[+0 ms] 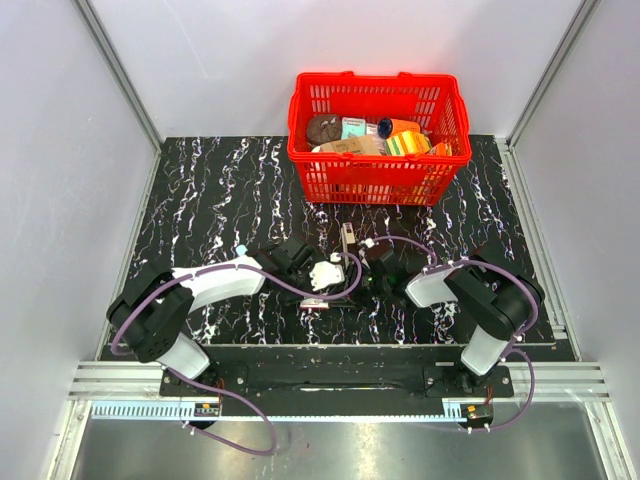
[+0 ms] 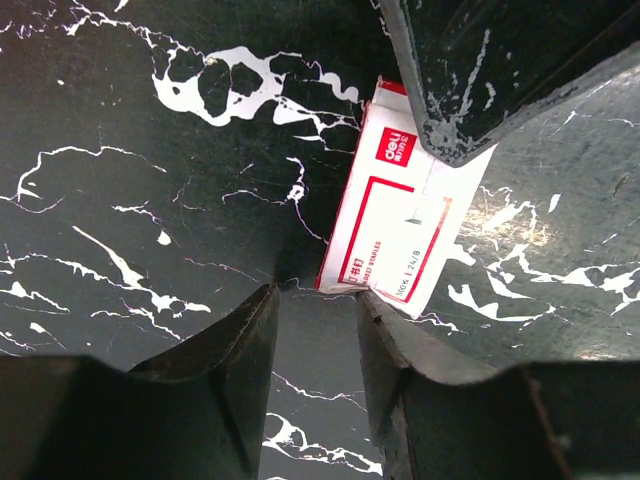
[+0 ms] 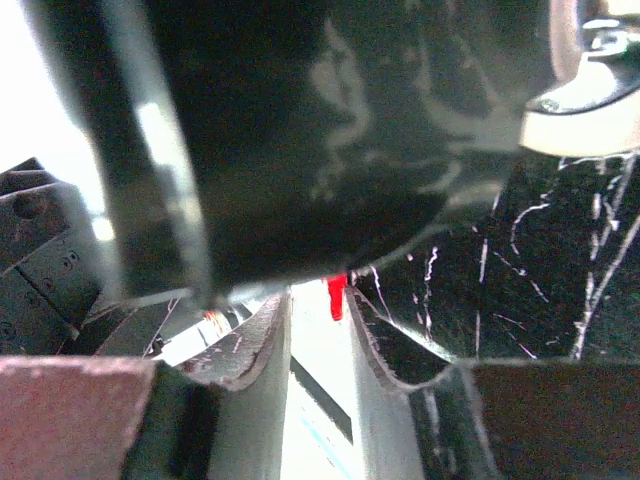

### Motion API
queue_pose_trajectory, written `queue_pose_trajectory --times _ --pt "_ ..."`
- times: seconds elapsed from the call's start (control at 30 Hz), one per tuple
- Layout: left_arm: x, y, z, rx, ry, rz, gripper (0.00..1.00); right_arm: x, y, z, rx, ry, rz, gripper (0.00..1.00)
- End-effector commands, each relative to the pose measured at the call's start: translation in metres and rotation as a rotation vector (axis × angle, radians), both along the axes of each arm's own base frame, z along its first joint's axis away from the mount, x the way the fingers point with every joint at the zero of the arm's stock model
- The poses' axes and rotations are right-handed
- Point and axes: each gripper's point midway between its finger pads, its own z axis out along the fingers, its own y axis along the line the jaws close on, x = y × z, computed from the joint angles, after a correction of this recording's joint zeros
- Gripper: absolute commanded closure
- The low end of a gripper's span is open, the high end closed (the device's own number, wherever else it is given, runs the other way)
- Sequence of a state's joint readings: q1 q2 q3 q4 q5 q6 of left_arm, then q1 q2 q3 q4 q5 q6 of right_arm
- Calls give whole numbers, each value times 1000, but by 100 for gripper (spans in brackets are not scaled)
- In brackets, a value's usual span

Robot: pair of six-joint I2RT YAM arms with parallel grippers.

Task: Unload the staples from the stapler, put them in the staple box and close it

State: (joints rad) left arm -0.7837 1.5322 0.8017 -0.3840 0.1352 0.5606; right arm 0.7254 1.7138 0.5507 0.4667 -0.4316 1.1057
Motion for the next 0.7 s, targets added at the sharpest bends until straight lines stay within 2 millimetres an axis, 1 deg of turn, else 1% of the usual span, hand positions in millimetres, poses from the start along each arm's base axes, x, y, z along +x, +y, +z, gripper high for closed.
queue_pose_trajectory --times 0.0,0.17,0.23,0.3,0.37,0.47,0.5,0.6,0.63,0.67 --pt "10 -20 16 -65 -34 -21 59 -5 10 1 8 -17 35 66" --pt "6 -29 20 -103 13 -18 59 -5 10 0 -8 -16 38 62" --pt "-2 -36 24 -136 59 -21 59 -4 9 1 -19 -19 32 61" --pt "-14 -41 27 -172 116 -37 59 -3 6 2 -36 -25 28 58" --pt "-18 -41 31 -187 121 -43 59 -3 2 3 -67 -28 24 55" --pt "-8 -33 40 -181 105 -10 59 -9 -11 0 -145 -15 21 49" --pt "-3 -31 46 -193 106 10 58 -10 -16 2 -168 -14 19 46" --pt "13 -20 73 -229 121 82 55 -13 -33 7 -243 -30 5 27" --pt "18 -14 83 -235 118 104 54 -14 -39 11 -273 -39 2 17" --pt "24 -9 95 -244 105 121 53 -13 -46 15 -305 -54 -5 3"
